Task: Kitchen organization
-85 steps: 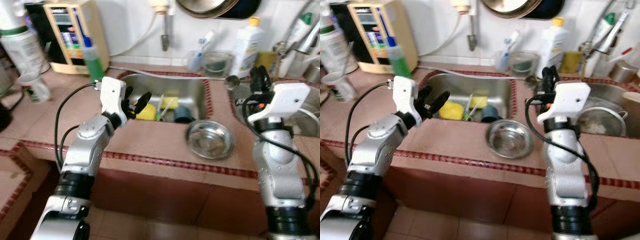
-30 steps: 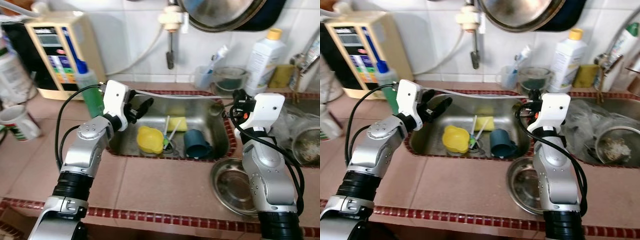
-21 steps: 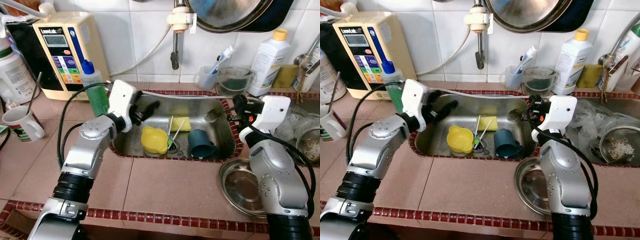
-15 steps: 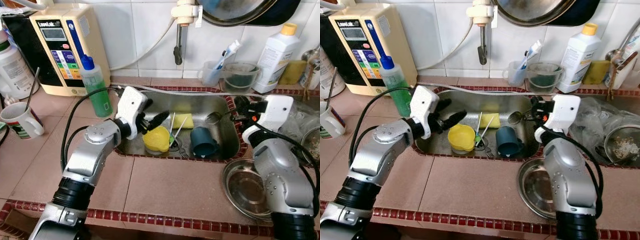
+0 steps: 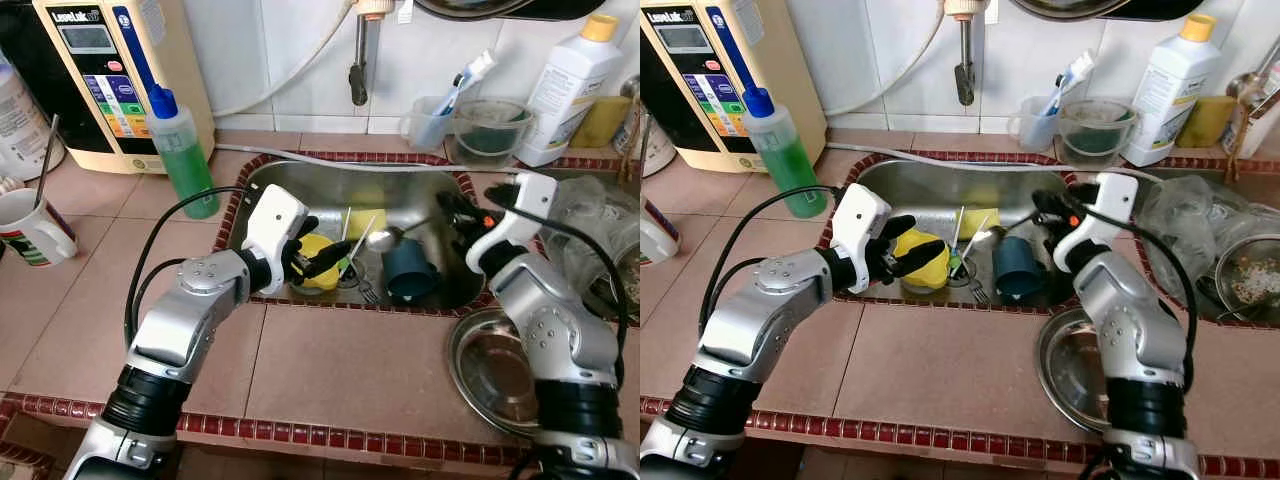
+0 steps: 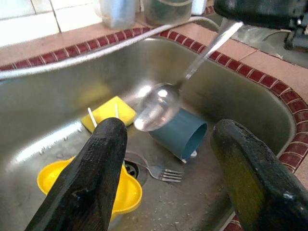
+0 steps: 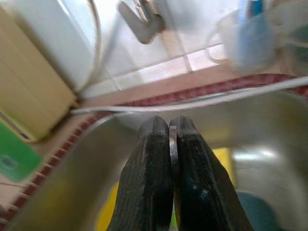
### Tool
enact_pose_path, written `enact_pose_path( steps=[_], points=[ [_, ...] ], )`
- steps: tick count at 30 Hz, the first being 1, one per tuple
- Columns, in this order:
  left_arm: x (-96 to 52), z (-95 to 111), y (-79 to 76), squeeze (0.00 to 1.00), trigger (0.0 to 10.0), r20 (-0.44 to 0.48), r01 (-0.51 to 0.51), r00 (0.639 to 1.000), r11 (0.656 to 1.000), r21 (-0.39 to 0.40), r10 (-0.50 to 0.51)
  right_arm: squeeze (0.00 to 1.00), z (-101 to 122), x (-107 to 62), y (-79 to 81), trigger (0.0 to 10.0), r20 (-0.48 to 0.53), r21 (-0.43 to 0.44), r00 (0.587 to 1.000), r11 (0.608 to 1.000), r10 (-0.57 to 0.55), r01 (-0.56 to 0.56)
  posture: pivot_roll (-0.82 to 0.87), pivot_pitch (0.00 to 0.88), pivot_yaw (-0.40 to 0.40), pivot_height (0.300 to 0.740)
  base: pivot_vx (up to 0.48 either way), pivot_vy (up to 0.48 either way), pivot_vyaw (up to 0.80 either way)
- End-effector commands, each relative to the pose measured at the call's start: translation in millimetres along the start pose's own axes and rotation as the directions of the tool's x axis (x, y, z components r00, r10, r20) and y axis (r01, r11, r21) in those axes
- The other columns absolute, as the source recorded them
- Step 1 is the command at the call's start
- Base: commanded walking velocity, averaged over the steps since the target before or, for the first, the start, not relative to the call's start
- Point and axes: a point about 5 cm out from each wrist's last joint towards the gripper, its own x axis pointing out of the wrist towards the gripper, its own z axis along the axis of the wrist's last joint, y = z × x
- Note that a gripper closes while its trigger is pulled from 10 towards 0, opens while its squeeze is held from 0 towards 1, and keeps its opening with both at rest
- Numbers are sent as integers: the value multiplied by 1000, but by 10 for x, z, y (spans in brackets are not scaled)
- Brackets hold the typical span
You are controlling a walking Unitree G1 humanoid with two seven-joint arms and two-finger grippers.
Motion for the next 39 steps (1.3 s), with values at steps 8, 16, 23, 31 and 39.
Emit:
enact_pose_path(
  steps=[8,16,23,31,39],
  points=[
    [12,15,-33,0,10000,-7,-29,1000,1000,-10,29,0,-116,80,-52,10000,-74,159,996,987,40,-28,-194,92,41,740,0,0,0],
    [26,28,-34,0,10000,-2,-36,999,999,2,36,0,-296,54,-117,10000,-139,266,989,964,43,-5,-196,75,39,740,0,0,0],
    [33,41,-22,0,10000,1,-37,999,999,8,37,0,-340,39,-140,10000,-153,289,987,957,40,6,-198,76,42,740,0,0,0],
    [40,37,-30,0,10000,4,-38,999,999,13,38,1000,-353,11,-171,10000,-145,316,989,949,33,15,-201,78,46,740,0,0,0],
    [47,34,-27,0,10000,2,-38,999,999,13,38,1000,-308,25,-170,10000,-124,321,991,947,43,-1,-204,85,51,740,0,0,0]
  ],
)
